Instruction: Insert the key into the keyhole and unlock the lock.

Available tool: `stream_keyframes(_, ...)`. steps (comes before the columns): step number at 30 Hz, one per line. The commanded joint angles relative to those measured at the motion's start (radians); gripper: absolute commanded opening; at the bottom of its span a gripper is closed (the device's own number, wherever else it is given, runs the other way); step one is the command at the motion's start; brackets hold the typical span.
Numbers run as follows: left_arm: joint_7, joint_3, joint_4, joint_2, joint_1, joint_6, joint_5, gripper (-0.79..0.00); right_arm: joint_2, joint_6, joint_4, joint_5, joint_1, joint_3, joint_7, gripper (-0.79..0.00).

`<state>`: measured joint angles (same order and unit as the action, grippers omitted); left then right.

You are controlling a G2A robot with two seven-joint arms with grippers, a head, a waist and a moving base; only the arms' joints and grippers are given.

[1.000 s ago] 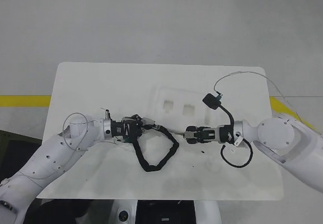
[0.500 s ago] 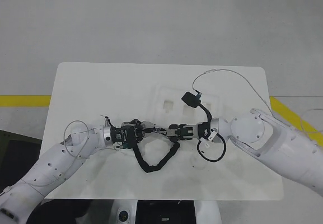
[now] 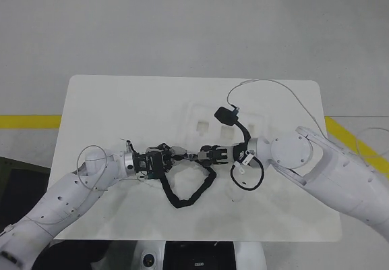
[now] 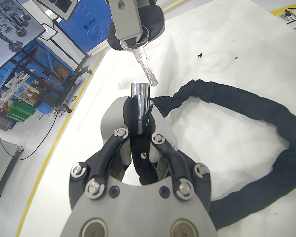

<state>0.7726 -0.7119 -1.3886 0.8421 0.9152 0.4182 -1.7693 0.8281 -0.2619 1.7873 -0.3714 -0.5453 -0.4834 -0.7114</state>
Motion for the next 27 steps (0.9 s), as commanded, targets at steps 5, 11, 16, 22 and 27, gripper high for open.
stream_keyframes(5,-0.005,0.0,0.0,0.0,0.002,-0.002,0.001,-0.785,0.002,-0.008,0.013,0.028,-0.02,-0.031,-0.006,-0.785)
stream_keyframes(11,-0.042,-0.023,-0.015,0.002,0.029,0.001,0.027,-0.785,-0.001,-0.021,0.034,0.064,-0.047,-0.067,-0.003,-0.785)
stream_keyframes(16,-0.038,-0.039,-0.012,0.006,0.041,0.022,0.054,-0.785,0.0,-0.011,0.044,0.091,-0.071,-0.089,0.004,-0.785)
stream_keyframes(22,-0.026,-0.049,0.001,0.013,0.049,0.042,0.071,-0.785,0.005,0.007,0.046,0.117,-0.097,-0.113,0.016,-0.785)
stream_keyframes(27,-0.018,-0.051,0.009,0.018,0.052,0.046,0.078,-0.785,0.011,0.011,0.053,0.133,-0.113,-0.129,0.017,-0.785)
